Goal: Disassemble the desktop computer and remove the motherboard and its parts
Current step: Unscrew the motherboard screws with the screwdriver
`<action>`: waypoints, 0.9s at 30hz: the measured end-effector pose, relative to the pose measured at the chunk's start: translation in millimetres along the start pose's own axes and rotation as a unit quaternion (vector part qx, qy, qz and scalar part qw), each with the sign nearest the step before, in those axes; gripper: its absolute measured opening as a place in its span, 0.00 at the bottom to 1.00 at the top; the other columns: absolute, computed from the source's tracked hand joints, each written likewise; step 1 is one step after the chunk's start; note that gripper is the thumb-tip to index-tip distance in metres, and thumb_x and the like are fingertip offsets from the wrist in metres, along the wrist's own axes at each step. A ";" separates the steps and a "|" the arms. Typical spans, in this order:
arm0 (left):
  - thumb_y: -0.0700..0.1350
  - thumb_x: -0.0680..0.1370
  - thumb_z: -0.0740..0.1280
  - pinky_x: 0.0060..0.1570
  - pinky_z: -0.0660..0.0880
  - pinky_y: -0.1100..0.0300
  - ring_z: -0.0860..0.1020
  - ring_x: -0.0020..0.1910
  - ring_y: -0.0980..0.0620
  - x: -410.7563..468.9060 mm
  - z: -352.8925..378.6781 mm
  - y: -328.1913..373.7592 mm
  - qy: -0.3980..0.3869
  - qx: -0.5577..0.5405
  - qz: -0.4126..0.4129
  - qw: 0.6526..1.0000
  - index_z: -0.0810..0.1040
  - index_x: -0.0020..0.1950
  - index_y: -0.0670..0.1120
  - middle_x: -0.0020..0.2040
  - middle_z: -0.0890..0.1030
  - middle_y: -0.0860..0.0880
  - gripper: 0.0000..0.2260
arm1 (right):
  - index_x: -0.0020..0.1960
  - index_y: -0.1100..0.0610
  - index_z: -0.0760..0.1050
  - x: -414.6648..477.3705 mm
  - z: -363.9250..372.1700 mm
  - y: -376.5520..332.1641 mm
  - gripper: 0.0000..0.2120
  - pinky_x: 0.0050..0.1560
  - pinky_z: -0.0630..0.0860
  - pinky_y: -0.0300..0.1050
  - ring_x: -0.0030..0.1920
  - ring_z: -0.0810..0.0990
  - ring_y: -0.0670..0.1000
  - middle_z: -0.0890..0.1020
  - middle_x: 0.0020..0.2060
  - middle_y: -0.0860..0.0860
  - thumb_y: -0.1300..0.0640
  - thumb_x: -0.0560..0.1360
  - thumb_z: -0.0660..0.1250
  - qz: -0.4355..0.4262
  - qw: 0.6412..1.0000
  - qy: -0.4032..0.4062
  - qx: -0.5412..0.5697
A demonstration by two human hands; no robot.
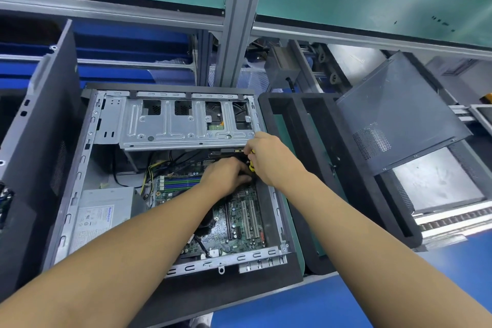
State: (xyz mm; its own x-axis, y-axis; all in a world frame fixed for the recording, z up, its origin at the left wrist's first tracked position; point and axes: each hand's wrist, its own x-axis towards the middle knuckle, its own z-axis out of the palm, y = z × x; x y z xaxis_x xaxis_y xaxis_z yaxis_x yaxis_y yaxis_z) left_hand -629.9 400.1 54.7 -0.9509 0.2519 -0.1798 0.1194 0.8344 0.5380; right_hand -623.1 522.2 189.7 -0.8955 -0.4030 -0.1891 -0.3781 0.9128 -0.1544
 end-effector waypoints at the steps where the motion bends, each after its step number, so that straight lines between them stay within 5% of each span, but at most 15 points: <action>1: 0.59 0.76 0.69 0.40 0.65 0.57 0.80 0.50 0.45 1.5 1.1 0.4 0.004 -0.001 -0.002 1.000 0.83 0.51 0.59 0.44 0.82 0.51 0.08 | 0.59 0.57 0.78 0.4 0.1 0.2 0.11 0.50 0.70 0.44 0.58 0.75 0.56 0.75 0.58 0.53 0.62 0.81 0.60 -0.001 1.000 -0.001 -0.002; 27: 0.59 0.78 0.67 0.44 0.67 0.56 0.80 0.53 0.47 2.3 3.7 -6.3 0.024 0.005 0.018 1.000 0.83 0.54 0.61 0.51 0.84 0.52 0.09 | 0.59 0.55 0.80 4.0 -6.3 0.6 0.10 0.58 0.75 0.52 0.58 0.75 0.56 0.75 0.58 0.54 0.57 0.82 0.62 0.016 0.999 -0.038 0.001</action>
State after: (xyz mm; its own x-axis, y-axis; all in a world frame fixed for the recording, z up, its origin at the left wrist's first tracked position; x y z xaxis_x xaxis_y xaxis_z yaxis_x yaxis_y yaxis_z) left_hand -631.8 397.2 47.8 -0.9586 0.2577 -0.1213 0.1555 0.8303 0.5352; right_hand -628.4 521.6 194.9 -0.8867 -0.3771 -0.2676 -0.3485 0.9254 -0.1491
